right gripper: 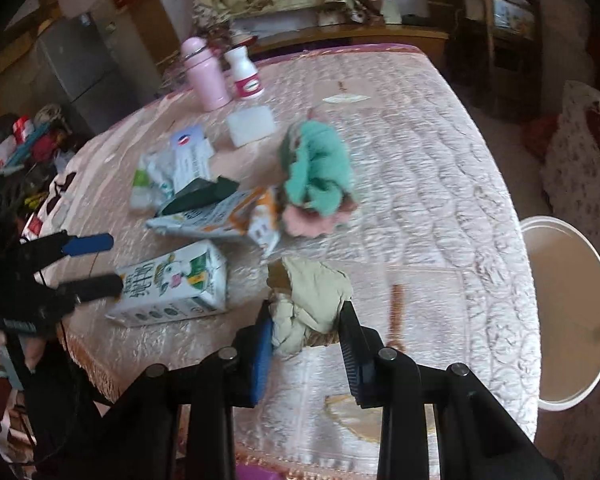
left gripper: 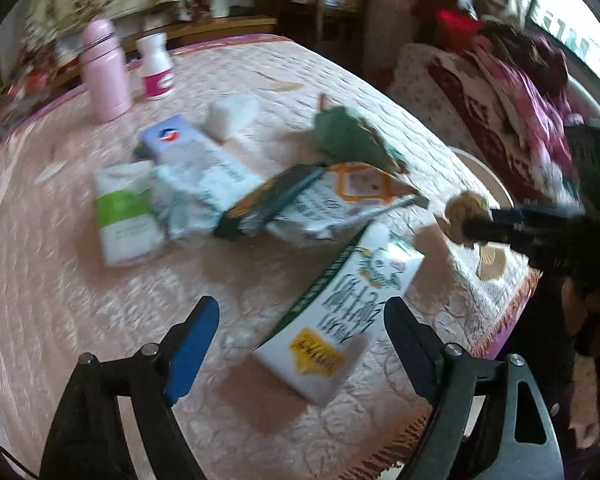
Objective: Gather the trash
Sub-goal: 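Grasp the beige cloth with the right tool while the left tool grasps the milk carton, then carry the cloth and milk carton to the white bucket and release both, then move both open tools back over the bed toward the green plush and wrappers, then grasp the green plush with the right tool while the left tool grasps a clear plastic bag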
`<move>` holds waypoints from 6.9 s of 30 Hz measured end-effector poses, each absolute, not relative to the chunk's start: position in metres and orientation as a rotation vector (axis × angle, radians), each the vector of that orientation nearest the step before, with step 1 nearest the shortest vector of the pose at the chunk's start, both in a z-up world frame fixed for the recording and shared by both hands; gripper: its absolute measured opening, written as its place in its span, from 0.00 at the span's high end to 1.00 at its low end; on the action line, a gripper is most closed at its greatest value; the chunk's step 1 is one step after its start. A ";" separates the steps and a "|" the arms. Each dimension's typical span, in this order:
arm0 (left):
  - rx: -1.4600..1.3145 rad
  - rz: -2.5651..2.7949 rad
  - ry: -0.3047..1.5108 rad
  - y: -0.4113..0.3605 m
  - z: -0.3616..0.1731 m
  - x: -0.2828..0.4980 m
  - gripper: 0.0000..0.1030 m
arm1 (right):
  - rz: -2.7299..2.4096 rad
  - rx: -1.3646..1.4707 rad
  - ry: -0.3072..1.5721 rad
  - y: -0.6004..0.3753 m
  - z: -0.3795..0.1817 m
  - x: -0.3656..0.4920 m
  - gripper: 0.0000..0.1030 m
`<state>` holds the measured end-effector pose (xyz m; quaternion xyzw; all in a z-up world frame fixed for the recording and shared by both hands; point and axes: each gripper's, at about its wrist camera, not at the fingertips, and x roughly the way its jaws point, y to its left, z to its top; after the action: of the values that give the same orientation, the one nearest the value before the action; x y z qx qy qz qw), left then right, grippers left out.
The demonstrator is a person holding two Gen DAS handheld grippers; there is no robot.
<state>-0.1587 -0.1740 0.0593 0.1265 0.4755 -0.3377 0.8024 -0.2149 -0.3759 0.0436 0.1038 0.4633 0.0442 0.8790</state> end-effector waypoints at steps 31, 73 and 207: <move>0.152 -0.652 0.996 -0.213 0.087 -0.185 0.45 | 0.070 0.222 0.915 -0.379 0.061 -0.225 0.68; 0.140 -0.745 0.897 -0.336 0.129 -0.160 0.45 | -0.179 0.291 0.785 -0.479 0.102 -0.260 0.67; 0.044 -0.405 0.986 -0.148 0.039 -0.051 0.77 | 0.013 0.234 0.941 -0.381 0.052 -0.086 0.30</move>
<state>-0.0506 -0.1482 0.0394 0.0209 0.4701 -0.1931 0.8610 -0.0856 -0.3811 0.0516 0.1123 0.4521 0.0061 0.8849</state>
